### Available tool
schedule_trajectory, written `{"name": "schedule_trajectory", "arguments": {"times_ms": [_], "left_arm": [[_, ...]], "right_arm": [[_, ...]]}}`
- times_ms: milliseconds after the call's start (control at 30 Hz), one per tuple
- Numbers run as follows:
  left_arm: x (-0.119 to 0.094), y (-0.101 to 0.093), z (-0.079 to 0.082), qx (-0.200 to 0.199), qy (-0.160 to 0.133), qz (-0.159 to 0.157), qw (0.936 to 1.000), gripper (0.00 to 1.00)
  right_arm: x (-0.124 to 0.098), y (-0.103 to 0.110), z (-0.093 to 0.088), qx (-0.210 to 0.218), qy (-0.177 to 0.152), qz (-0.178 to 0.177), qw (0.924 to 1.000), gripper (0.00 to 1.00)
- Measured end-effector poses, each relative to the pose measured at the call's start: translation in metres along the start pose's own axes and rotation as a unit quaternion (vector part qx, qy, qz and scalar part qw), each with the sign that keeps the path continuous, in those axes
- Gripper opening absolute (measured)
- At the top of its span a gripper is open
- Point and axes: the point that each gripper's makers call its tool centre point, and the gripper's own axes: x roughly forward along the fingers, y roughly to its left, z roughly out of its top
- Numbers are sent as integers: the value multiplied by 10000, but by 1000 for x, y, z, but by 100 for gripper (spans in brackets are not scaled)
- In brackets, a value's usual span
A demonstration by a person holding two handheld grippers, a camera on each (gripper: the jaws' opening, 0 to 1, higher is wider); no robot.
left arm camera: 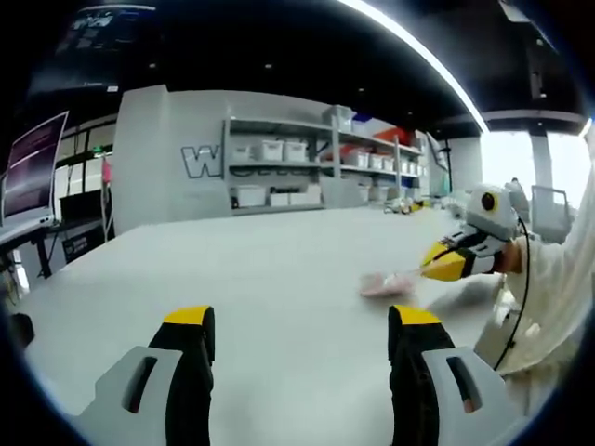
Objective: Open the resealable bag by pulling the two sides of the seal apart until the entire bag opening is separated and visibly accessible.
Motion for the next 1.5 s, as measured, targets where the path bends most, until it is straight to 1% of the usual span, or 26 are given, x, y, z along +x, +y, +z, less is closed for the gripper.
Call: {"name": "schedule_trajectory", "arguments": {"times_ms": [167, 267, 333, 600, 733, 800, 933, 967, 1067, 1300, 1433, 1500], "left_arm": [[0, 1, -2, -18, 14, 13, 10000, 76], [0, 0, -2, -15, 10, -1, 10000, 76], [0, 0, -2, -12, 5, -8, 10000, 76], [-1, -2, -6, -35, 35, -21, 10000, 76], [0, -7, -1, 2, -21, -84, 10000, 75], [0, -8, 0, 1, -45, -113, 9999, 75], [0, -7, -4, -28, -11, -98, 9999, 75], [0, -7, -5, -46, -11, -101, 9999, 75], [0, -8, -6, -81, -17, -119, 9999, 75], [0, -11, -6, -66, -18, -172, 9998, 75], [1, -11, -4, -79, -55, -180, 9998, 75], [1, -13, -6, -70, -30, -209, 9998, 75]], "right_arm": [[-1, 4, -14, -164, 273, -1, 9995, 0], [-1, 6, -16, -274, 358, 21, 9990, 0], [0, 8, -17, -427, 419, 42, 9982, 0], [-1, 16, -28, -676, 686, 132, 9953, 0], [-1, 18, -28, -689, 696, 107, 9951, 0], [-2, 17, -31, -658, 750, 96, 9950, 0], [-6, 17, -34, -611, 808, 56, 9948, 0], [-6, 18, -33, -579, 796, 67, 9951, 2], [-5, 19, -33, -444, 774, 79, 9960, 3], [-7, 21, -34, -437, 839, 57, 9955, 6], [-11, 23, -36, -393, 879, 38, 9953, 9], [-14, 23, -34, -334, 841, 16, 9959, 11]]}}
